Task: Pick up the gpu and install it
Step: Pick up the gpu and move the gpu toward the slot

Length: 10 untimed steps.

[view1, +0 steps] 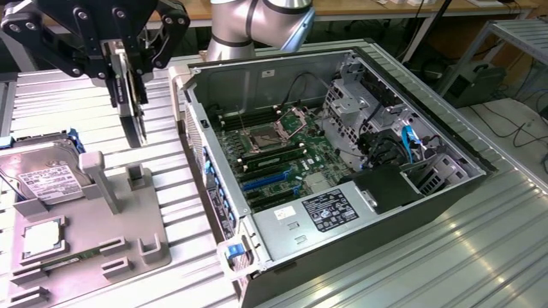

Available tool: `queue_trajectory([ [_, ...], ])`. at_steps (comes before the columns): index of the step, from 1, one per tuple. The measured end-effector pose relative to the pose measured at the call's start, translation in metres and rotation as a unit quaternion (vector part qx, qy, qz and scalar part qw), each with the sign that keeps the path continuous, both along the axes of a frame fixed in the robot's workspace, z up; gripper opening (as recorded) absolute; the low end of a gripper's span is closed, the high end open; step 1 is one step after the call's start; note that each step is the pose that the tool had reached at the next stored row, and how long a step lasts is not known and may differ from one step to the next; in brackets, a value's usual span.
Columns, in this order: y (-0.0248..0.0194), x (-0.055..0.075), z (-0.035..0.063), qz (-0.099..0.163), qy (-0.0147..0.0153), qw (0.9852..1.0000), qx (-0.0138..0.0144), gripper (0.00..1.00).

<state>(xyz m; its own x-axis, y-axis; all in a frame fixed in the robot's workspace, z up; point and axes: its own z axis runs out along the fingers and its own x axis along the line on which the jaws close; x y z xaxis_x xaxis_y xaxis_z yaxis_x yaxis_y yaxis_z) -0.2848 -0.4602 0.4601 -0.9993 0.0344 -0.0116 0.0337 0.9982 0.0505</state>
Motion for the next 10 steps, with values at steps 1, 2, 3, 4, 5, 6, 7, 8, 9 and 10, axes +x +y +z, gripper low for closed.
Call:
queue_trajectory([
  [1, 0.0000, 0.001, 0.0000, 0.000, 0.0000, 1.0000, 0.0000, 0.28],
  [2, 0.0000, 0.002, 0.0000, 0.000, 0.0000, 1.0000, 0.0000, 0.28],
  [3, 0.0000, 0.003, 0.0000, 0.000, 0.0000, 1.0000, 0.0000, 0.28],
  [4, 0.0000, 0.004, 0.0000, 0.000, 0.0000, 1.0000, 0.0000, 0.28],
  [5, 0.0000, 0.006, 0.0000, 0.000, 0.0000, 1.0000, 0.0000, 0.28],
  [6, 0.0000, 0.008, 0.0000, 0.000, 0.0000, 1.0000, 0.0000, 0.28],
  [7, 0.0000, 0.009, 0.0000, 0.000, 0.0000, 1.0000, 0.0000, 0.28],
  [8, 0.0000, 0.010, 0.0000, 0.000, 0.0000, 1.0000, 0.0000, 0.28],
  [9, 0.0000, 0.013, 0.0000, 0.000, 0.0000, 1.0000, 0.0000, 0.28],
  [10, 0.0000, 0.014, 0.0000, 0.000, 0.0000, 1.0000, 0.0000, 0.28],
])
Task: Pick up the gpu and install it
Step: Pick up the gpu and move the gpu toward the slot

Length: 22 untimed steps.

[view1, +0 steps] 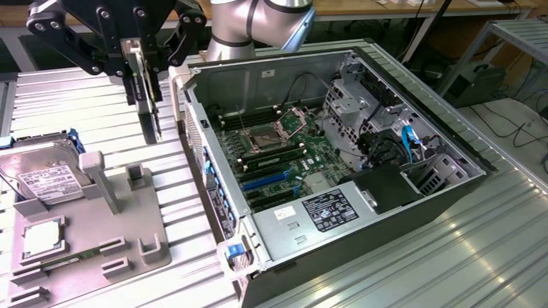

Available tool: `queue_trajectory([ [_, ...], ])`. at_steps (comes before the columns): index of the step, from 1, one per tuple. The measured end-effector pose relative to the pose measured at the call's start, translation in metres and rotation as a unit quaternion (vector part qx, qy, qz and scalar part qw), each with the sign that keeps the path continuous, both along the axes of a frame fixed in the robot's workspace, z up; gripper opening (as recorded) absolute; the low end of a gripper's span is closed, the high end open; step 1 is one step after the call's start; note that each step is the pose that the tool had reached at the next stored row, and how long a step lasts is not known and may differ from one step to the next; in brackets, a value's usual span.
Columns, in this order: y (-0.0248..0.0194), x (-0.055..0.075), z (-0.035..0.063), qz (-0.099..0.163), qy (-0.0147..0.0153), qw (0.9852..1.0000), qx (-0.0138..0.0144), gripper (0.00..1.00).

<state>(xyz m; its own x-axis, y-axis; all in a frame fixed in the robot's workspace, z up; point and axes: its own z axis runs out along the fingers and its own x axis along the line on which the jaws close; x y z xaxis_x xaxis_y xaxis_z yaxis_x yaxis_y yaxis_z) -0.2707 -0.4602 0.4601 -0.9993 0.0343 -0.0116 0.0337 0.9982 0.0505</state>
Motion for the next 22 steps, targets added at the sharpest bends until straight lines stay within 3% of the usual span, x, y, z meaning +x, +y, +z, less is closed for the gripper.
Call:
queue_trajectory([
  [22, -0.0001, 0.021, -0.0001, 0.000, 0.0000, 1.0000, 0.0000, 0.28],
])
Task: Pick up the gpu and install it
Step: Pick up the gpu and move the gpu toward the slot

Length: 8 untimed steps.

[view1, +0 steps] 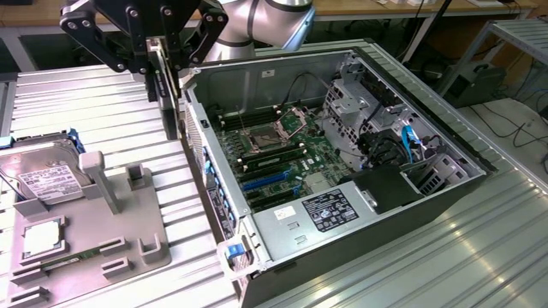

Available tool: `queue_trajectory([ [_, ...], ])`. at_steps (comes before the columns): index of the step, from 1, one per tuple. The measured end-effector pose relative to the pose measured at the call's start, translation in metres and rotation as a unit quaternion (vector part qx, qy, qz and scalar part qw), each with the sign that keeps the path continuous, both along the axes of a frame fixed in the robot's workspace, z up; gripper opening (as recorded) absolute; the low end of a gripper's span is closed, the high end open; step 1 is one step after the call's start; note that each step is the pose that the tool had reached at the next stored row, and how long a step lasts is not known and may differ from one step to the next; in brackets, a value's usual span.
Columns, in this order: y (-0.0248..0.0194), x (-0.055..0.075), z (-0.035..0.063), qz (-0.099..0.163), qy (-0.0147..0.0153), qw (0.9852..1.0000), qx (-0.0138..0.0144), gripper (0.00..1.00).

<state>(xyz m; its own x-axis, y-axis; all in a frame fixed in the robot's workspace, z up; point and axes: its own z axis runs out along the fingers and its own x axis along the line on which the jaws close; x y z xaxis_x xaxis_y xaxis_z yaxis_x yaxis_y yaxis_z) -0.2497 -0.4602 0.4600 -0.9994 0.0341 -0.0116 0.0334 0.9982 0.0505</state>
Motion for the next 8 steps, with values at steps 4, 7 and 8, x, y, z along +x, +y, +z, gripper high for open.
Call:
queue_trajectory([
  [4, 0.0000, 0.0036, -0.0001, 0.000, 0.0000, 1.0000, 0.0000, 0.28],
  [7, 0.0000, 0.0061, 0.0000, 0.000, 0.0000, 1.0000, 0.0000, 0.28],
  [8, 0.0000, 0.0067, -0.0001, 0.000, 0.0000, 1.0000, 0.0000, 0.28],
])
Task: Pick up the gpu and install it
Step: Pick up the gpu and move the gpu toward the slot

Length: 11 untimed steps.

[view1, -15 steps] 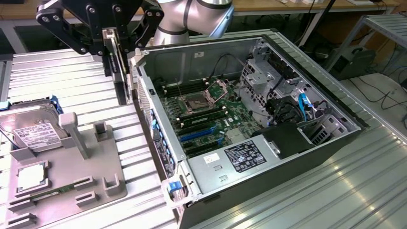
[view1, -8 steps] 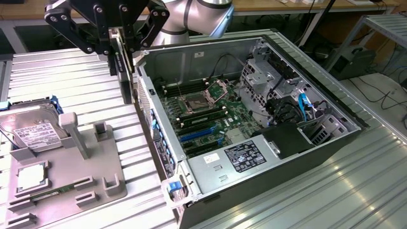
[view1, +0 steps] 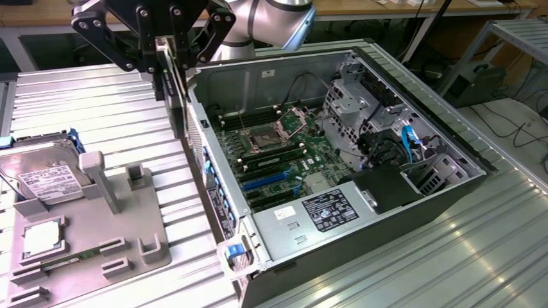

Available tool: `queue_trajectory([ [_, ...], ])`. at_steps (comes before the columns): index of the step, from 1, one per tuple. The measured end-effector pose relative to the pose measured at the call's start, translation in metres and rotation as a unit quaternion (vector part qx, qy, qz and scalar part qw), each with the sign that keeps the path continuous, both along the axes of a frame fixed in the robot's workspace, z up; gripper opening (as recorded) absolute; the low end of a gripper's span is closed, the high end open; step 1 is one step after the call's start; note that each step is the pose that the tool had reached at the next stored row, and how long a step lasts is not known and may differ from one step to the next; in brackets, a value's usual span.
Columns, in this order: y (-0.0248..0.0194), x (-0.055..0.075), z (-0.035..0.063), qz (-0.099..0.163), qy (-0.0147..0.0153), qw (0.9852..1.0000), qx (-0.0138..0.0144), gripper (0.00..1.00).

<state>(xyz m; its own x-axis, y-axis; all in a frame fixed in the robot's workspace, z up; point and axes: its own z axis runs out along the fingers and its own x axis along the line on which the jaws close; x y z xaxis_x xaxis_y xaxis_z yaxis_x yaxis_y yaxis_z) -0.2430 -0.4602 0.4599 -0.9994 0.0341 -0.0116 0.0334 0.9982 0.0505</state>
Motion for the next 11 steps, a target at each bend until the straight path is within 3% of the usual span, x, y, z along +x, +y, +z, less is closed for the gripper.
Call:
queue_trajectory([
  [11, 0.0000, 0.0068, -0.0001, 0.000, 0.0000, 1.0000, -0.0001, 0.28],
])
